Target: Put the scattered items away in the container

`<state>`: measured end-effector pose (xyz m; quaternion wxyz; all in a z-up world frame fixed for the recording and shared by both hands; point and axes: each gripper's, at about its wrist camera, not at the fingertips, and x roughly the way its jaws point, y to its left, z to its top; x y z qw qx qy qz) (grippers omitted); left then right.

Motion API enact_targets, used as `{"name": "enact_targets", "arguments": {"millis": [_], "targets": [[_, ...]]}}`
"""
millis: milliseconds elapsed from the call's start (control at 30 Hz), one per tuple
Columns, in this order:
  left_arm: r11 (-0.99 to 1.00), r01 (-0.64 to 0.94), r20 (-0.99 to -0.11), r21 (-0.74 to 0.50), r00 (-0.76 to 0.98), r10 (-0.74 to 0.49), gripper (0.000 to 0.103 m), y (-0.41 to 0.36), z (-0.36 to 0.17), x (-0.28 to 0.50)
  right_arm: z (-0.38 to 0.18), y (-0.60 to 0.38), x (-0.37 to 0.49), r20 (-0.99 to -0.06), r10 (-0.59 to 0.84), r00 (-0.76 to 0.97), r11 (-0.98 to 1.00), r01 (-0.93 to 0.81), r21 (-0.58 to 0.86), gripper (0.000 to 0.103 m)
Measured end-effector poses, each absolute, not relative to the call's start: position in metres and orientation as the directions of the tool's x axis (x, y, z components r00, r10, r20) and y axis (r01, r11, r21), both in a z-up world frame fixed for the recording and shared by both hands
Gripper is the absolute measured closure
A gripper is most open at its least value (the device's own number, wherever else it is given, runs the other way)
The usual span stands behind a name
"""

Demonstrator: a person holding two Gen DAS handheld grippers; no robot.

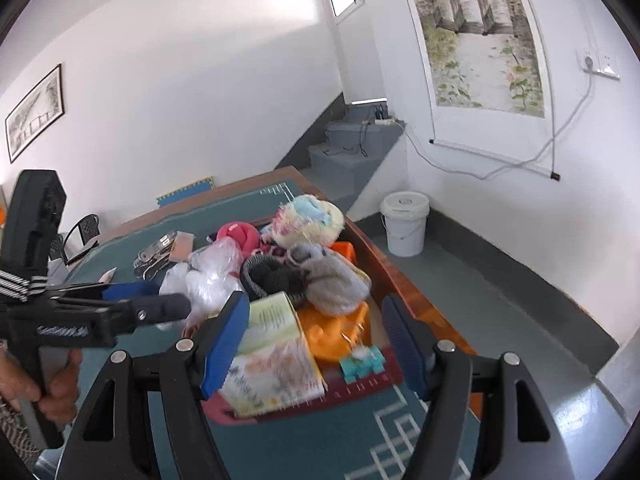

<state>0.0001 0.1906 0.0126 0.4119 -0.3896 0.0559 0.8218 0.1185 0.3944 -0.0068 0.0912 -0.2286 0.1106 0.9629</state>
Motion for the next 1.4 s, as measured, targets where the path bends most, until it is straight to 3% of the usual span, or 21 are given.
{"name": "enact_targets", "arguments": {"millis": [533, 767, 1000, 1400], "targets": [[-0.651, -0.719, -0.683, -0.243, -0.35, 0.641, 0.023, 0.188, 0.013, 0.002, 0.0, 0.402, 0.103, -0.403, 0.144, -0.904, -0.949, -0.242, 0.203, 0.031], [-0.639, -0.73, -0.674, -0.242, -0.347, 0.652, 0.023, 0.189, 0.019, 0.004, 0.023, 0.414, 0.162, -0.34, 0.172, -0.925, -0.945, -0.252, 0.208, 0.031], [-0.632, -0.737, -0.678, -0.238, -0.34, 0.652, 0.023, 0.197, 0.02, 0.007, -0.004, 0.398, 0.182, -0.472, 0.12, -0.873, -0.97, -0.205, 0.132, 0.031], [-0.648, -0.727, -0.699, -0.227, -0.342, 0.629, 0.023, 0.194, 0.012, 0.004, -0.029, 0.387, 0.135, -0.543, 0.123, -0.831, -0.964, -0.23, 0.133, 0.031]]}}
